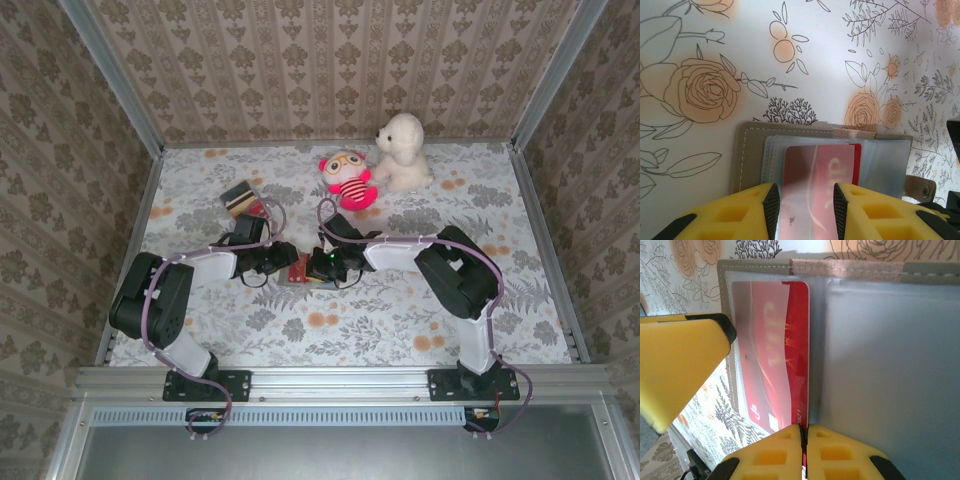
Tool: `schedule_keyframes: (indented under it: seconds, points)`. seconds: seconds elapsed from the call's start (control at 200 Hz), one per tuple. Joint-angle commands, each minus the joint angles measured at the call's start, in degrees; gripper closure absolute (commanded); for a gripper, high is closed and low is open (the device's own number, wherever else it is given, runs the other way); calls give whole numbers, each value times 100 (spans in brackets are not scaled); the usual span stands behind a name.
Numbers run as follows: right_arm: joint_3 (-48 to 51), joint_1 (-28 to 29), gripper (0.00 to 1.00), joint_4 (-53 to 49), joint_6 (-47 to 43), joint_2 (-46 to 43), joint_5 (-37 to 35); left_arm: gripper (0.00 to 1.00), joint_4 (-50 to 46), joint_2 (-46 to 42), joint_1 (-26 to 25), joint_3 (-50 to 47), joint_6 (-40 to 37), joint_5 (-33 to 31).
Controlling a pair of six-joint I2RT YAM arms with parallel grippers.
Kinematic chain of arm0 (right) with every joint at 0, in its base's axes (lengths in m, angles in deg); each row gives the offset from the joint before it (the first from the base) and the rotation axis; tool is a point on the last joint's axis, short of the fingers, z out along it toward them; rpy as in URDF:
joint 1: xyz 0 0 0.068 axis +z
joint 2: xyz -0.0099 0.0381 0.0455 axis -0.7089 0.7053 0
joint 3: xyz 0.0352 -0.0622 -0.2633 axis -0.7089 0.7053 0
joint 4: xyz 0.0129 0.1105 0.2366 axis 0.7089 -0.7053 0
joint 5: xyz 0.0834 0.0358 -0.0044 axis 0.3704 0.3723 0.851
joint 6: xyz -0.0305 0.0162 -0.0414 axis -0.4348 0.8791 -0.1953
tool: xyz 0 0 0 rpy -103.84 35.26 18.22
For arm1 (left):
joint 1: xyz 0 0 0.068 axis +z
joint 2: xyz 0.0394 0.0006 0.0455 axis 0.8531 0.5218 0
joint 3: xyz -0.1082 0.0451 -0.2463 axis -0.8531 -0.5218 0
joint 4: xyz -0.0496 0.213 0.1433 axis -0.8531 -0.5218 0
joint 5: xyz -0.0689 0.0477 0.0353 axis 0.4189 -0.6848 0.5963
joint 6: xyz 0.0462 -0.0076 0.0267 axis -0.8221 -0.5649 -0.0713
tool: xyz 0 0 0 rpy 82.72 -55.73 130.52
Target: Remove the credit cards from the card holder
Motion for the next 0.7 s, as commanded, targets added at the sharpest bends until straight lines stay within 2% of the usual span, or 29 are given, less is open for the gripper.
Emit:
schedule_keyframes:
  seconds: [0.0, 0.375, 0.485, 0.57, 0.695]
  points:
    - [241, -65, 90, -162, 91, -257, -114, 62, -261, 66, 55, -100, -20, -147]
    - [397, -87, 90, -143, 185, -330, -153, 66, -305, 111, 103, -28, -73, -95]
    - [523, -137, 94, 17, 168, -460, -183, 66, -342, 93, 113, 15, -107, -70]
    - [708, -210, 100, 278, 90, -592, -113, 66, -338, 97, 112, 48, -106, -33]
    - [1098, -334, 100, 647, -91, -894, -41, 66, -282, 76, 123, 101, -72, 58]
